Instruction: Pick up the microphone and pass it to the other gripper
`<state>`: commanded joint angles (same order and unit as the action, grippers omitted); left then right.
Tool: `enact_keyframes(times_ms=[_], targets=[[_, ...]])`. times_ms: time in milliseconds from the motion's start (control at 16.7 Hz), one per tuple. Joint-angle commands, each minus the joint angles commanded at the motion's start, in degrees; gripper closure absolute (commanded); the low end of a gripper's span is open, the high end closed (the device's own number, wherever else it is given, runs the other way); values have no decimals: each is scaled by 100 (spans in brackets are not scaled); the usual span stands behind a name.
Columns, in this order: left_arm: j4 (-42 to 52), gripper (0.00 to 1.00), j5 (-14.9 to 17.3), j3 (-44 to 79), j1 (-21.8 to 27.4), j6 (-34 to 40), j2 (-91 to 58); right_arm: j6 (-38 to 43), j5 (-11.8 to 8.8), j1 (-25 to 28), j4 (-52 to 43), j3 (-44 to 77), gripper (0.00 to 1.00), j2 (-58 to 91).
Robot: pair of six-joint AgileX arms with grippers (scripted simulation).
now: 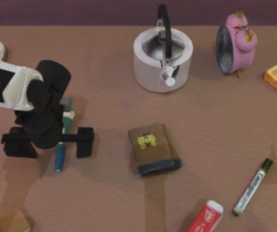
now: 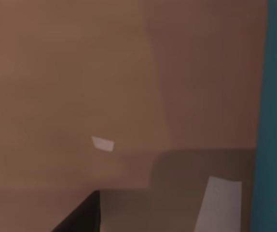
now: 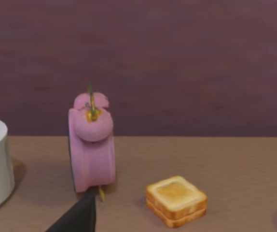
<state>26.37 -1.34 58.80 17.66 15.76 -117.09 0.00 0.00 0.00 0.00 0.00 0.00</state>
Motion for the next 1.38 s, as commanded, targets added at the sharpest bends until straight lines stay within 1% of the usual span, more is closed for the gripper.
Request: enact_keyframes(times_ms=[720, 780, 1200, 1260, 1380], targets=[[0, 98, 0, 0, 0, 0, 0, 0, 0, 0, 0, 0, 0, 0], [0, 100, 0, 0, 0, 0, 0, 0, 0, 0, 0, 0, 0, 0], [0, 100, 0, 0, 0, 0, 0, 0, 0, 0, 0, 0, 0, 0], [233, 100, -89, 135, 11, -59, 404, 0, 0, 0, 0, 0, 0, 0], [164, 100, -58, 125, 12, -76, 413, 0, 0, 0, 0, 0, 0, 0]])
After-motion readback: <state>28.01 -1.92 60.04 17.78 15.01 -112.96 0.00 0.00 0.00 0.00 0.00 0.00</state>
